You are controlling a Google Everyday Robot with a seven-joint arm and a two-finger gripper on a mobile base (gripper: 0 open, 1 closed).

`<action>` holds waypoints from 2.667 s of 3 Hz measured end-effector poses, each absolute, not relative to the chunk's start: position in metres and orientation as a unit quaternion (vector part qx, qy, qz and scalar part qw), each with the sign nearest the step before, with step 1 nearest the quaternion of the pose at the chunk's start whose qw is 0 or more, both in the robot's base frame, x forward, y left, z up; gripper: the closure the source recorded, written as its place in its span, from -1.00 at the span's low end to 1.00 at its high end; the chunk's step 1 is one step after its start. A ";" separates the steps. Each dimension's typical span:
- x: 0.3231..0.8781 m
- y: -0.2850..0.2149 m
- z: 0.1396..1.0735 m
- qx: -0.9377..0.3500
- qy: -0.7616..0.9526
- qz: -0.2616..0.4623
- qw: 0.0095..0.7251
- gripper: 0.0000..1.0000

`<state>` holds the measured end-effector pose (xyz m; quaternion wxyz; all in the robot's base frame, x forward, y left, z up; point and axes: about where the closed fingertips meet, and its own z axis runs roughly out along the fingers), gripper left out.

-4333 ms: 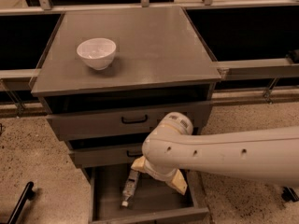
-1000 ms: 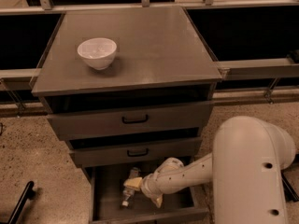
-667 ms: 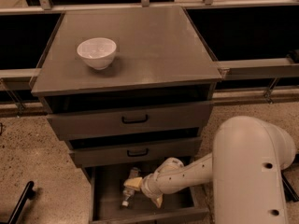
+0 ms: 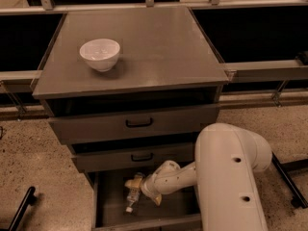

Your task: Pick blue plastic bottle from bottom drawer and place on counter

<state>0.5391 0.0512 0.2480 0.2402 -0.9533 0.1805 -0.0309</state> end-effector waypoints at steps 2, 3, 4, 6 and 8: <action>0.555 0.073 0.186 -0.962 0.149 -0.030 0.226 -1.00; 0.555 0.085 0.174 -0.963 0.138 -0.027 0.229 -1.00; 0.557 0.095 0.166 -0.963 0.133 -0.025 0.233 -1.00; 0.563 0.103 0.146 -0.966 0.132 -0.017 0.220 -0.62; 0.565 0.100 0.129 -0.965 0.145 0.002 0.219 -0.28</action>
Offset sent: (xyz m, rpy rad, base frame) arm 0.0364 0.0207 -0.0857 -0.0504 -0.0047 0.0885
